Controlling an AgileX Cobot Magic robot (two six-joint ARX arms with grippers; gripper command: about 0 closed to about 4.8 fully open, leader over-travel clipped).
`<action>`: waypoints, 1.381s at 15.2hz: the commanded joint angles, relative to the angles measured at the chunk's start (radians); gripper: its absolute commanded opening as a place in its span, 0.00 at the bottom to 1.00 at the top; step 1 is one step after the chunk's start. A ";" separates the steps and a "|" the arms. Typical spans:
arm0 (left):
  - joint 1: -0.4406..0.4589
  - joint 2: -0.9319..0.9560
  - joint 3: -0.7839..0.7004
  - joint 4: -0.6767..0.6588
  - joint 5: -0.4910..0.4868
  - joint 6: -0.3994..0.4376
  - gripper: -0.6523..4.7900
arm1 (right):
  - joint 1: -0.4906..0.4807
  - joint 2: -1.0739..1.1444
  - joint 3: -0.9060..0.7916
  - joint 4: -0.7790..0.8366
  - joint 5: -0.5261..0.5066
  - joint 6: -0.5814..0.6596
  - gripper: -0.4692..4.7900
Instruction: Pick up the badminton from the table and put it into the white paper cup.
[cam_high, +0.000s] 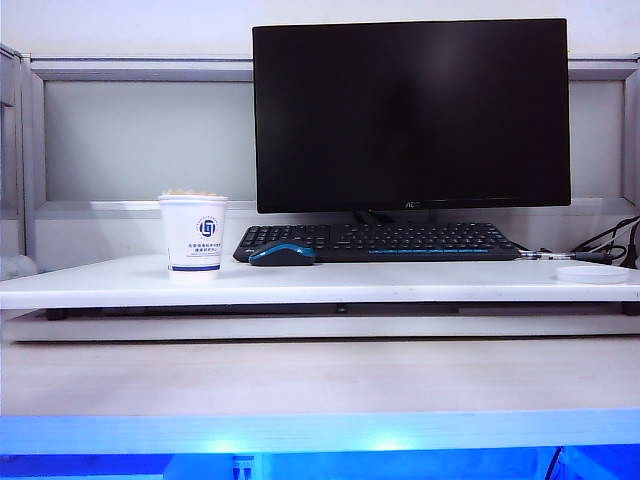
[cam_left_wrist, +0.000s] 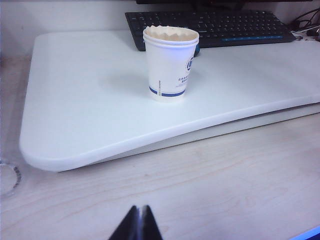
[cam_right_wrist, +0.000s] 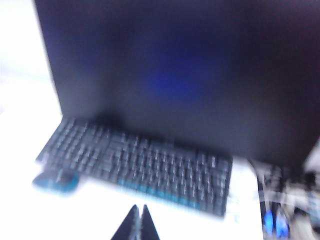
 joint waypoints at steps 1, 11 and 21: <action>0.001 0.001 0.002 -0.024 0.000 0.020 0.16 | -0.001 -0.158 -0.210 0.079 0.023 0.010 0.08; 0.001 0.001 0.002 -0.024 -0.390 0.064 0.16 | -0.001 -0.622 -0.932 0.324 0.140 0.148 0.08; 0.001 0.001 0.001 -0.031 -0.501 0.065 0.16 | 0.001 -0.873 -1.184 0.422 0.159 0.193 0.08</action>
